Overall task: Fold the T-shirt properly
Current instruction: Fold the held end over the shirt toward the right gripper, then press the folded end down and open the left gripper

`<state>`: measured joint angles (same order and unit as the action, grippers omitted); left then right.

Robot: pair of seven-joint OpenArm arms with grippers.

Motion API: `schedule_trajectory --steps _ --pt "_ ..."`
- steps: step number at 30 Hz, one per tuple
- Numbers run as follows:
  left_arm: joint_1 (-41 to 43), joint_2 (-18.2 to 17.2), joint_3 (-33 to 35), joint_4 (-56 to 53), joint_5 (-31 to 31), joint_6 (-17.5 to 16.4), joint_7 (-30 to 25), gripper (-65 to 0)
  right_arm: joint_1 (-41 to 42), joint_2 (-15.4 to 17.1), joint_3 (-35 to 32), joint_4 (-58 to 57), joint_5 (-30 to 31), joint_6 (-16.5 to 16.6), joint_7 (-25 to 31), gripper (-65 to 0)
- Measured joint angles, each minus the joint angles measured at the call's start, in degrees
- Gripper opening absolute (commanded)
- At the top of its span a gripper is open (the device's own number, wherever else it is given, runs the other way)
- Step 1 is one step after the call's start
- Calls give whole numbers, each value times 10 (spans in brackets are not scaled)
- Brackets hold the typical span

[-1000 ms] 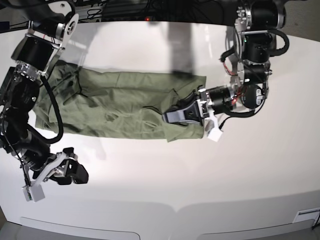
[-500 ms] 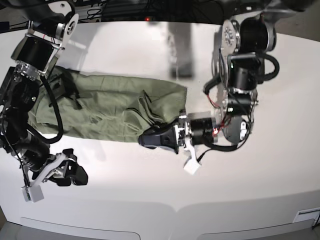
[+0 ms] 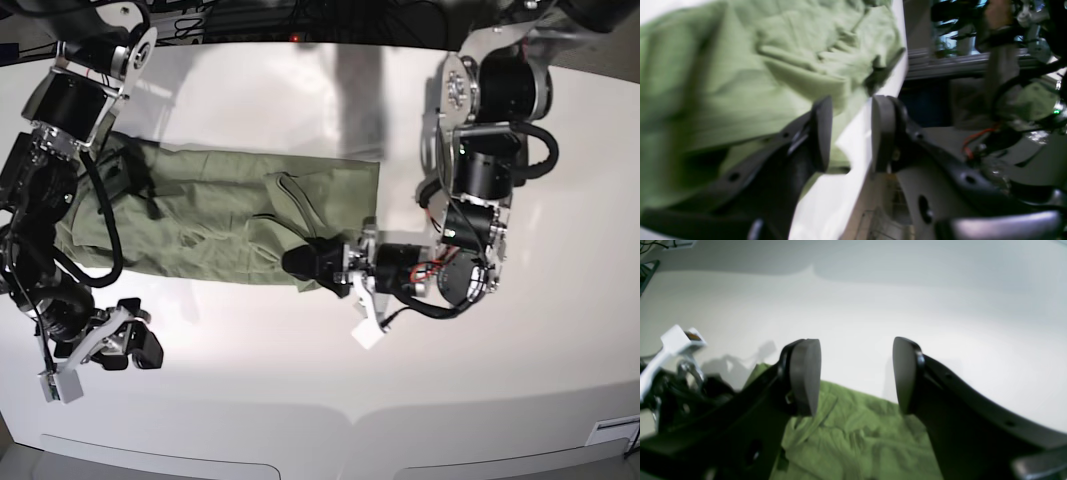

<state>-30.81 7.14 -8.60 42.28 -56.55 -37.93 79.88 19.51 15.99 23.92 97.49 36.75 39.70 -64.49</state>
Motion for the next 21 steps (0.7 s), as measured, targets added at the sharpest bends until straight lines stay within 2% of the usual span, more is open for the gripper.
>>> schedule_trajectory --steps 3,12,15,17,20,21 --pt "15 16 11 0 0 0 1 -481 0 -1 0 0 -1 0 2 -305" --pt "30 9 82 0 -24 4 -1 -481 0 -1 -2 0 -2 0 6 -305" --pt "31 13 107 0 26 4 3 -482 0 0 0 0 -2 0 6 -305" --pt "29 11 109 0 45 4 1 -520 0 -1 0 0 -2 0 6 -305" --pt "31 6 109 25 54 4 1 -639 0 -1 0 0 -2 0 6 -305" --pt "32 7 109 38 56 4 2 -650 0 -1 0 0 -3 0 6 -305"
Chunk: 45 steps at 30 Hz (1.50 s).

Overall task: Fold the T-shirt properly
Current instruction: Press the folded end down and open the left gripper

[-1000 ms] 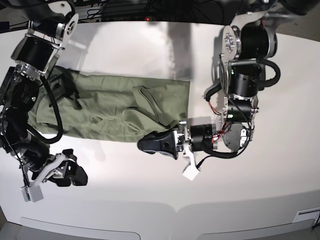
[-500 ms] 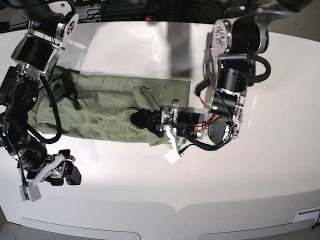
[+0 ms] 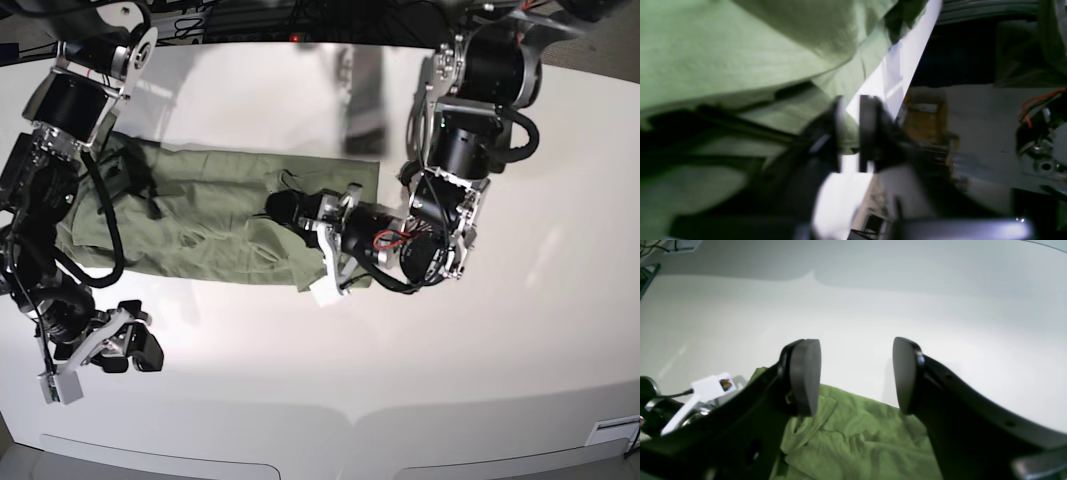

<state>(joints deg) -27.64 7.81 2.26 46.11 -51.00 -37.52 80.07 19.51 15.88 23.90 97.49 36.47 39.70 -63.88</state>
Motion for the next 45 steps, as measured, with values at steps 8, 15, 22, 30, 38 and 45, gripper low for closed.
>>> schedule_trajectory --steps 8,15,22,30,38,45 --pt "-2 3 0 160 19 15 0 -650 0 0 0 0 0 0 0 -305" --pt "-1 1 0 279 168 26 0 -650 0 0 0 0 0 0 0 -305" --pt "83 3 54 280 282 52 -57 -650 0 0 0 0 3 0 0 -305" --pt "110 2 75 280 349 86 -112 -650 0 0 0 0 3 0 0 -305" --pt "110 2 75 280 260 86 -135 -650 0 0 0 0 5 0 0 -305" --pt "110 3 75 280 238 86 -158 -650 0 0 0 0 12 0 0 -305"
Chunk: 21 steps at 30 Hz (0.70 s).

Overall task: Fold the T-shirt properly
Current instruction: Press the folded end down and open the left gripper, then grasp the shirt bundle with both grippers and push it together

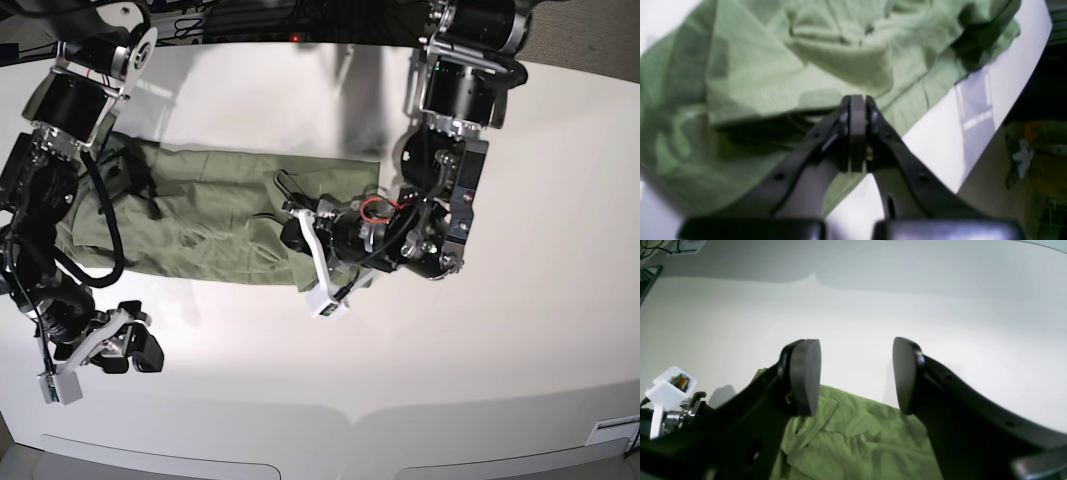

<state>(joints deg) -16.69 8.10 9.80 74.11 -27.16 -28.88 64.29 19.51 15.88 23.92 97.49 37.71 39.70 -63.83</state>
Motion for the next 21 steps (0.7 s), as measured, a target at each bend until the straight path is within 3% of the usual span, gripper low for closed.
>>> schedule_trajectory --steps 2,7,11,13,14,17,19,21 --pt "0 0 1 0 3 0 -1 -650 0 0 0 0 10 0 0 -305" --pt "0 -2 27 0 85 0 -13 -650 0 0 0 0 10 0 2 -305" --pt "-8 0 42 0 130 10 -13 -650 0 6 -1 0 -100 0 6 -305" --pt "-15 -2 41 0 132 15 -14 -650 -3 25 0 -1 -147 -5 14 -305" --pt "-18 -3 41 1 121 15 -13 -650 -3 37 2 -3 -155 -26 21 -305" --pt "-15 -2 43 4 44 14 -14 -650 -2 68 17 -12 -168 -52 25 -305" --pt "-3 0 50 4 48 13 -41 -650 -1 83 33 -23 -170 -61 25 -305" --pt "17 0 57 4 102 13 -66 -650 -2 96 53 -37 -170 -63 23 -305"
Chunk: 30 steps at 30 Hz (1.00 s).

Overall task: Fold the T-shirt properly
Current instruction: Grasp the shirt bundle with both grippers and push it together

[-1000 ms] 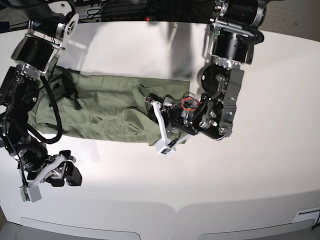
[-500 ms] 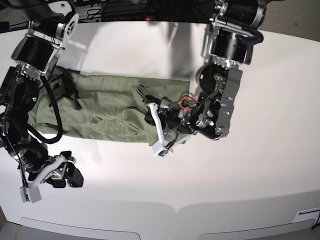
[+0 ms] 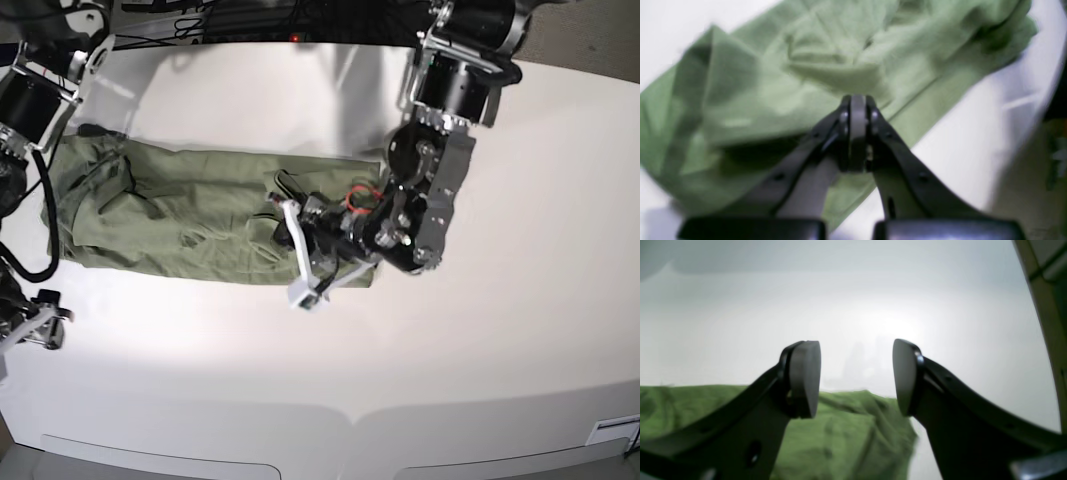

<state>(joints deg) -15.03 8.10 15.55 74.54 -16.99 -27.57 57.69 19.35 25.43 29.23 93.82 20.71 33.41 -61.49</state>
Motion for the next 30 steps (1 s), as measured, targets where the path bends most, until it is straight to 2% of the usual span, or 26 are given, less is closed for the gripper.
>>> schedule_trajectory --steps 3,8,10,13,15,18,21,24,26,30 --pt "38 -4 2 0 58 0 -39 -650 1 21 26 -30 4 -3 -3 -305" --pt "49 -5 3 0 113 0 -54 -650 -6 51 51 -108 0 -4 -11 -305" --pt "47 -23 5 0 123 10 -69 -650 -6 62 55 -136 6 -4 -17 -305" --pt "47 -73 5 2 118 39 -99 -650 -6 71 55 -158 5 -4 -19 -305" --pt "43 -104 4 6 117 58 -101 -650 -6 71 54 -158 5 -4 -21 -305" --pt "41 -148 4 7 116 81 -111 -650 -6 71 54 -158 44 -4 -30 -305" --pt "40 -186 6 10 114 107 -113 -650 -6 71 54 -158 73 -4 -67 -305" --pt "41 -218 4 11 102 129 -103 -650 -16 69 54 -158 128 0 -85 -305" --pt "43 -228 2 11 80 137 -94 -650 -30 59 54 -158 137 27 -94 -305" --pt "56 -221 1 16 86 142 -98 -650 -64 1 55 -159 124 30 -71 -305"
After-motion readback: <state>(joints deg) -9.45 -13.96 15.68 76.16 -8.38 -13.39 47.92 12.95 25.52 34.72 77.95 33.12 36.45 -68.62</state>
